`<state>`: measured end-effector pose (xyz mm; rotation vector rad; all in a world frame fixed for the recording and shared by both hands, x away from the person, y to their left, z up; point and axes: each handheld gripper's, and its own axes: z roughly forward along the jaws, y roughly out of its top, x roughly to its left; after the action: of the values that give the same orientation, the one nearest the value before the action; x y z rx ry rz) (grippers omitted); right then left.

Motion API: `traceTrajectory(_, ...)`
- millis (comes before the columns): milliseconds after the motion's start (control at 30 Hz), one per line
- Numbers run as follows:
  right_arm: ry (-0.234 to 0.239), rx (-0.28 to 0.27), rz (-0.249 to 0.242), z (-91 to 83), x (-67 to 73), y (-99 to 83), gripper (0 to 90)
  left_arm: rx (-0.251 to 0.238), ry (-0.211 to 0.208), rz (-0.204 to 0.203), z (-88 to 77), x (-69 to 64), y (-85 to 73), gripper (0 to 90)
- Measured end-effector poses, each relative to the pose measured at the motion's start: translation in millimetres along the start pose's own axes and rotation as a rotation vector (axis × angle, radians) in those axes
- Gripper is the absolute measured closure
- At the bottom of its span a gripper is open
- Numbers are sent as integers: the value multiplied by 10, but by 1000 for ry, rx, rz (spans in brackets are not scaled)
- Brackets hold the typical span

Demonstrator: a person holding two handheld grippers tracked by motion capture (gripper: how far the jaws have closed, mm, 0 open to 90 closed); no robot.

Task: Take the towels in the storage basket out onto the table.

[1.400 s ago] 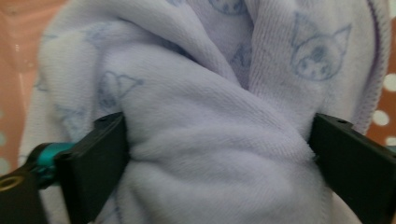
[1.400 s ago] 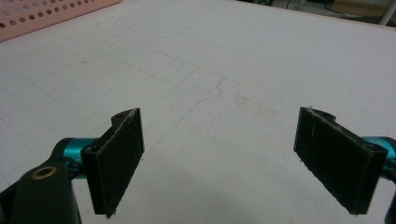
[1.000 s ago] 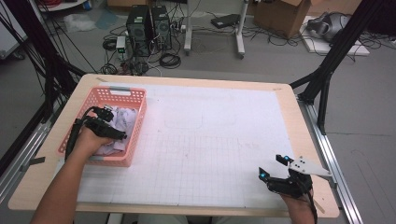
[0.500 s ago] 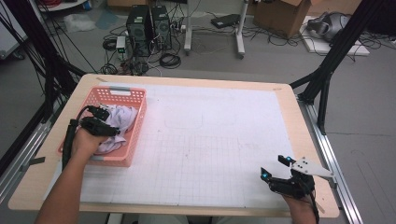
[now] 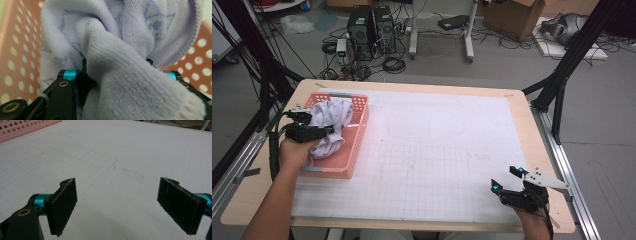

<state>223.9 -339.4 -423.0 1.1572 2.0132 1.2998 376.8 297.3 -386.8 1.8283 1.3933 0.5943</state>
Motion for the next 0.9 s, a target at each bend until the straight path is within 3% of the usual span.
traceTrajectory(167,-1,1,0,-2,-3,0,149,-133,-30,-30,-128,33,8,491)
traceTrajectory(300,1,3,-3,2,1,1,149,-229,-54,-24,-216,38,13,490)
traceTrajectory(333,1,3,-3,2,1,1,149,-229,-54,-24,-216,38,13,490)
traceTrajectory(367,1,1,-3,3,0,1,149,-284,-75,-15,-258,30,8,490)
traceTrajectory(433,2,1,-2,2,3,2,149,-332,-97,-6,-298,17,9,488)
traceTrajectory(467,2,2,-4,3,2,2,149,-332,-97,-6,-298,17,9,488)
traceTrajectory(500,2,3,-7,3,1,2,149,-383,-112,3,-339,-10,15,488)
traceTrajectory(600,3,-4,-11,2,1,4,149,-459,-151,13,-393,-44,25,486)
traceTrajectory(900,7,-8,-9,0,2,8,149,-547,-207,66,-492,-193,83,487)
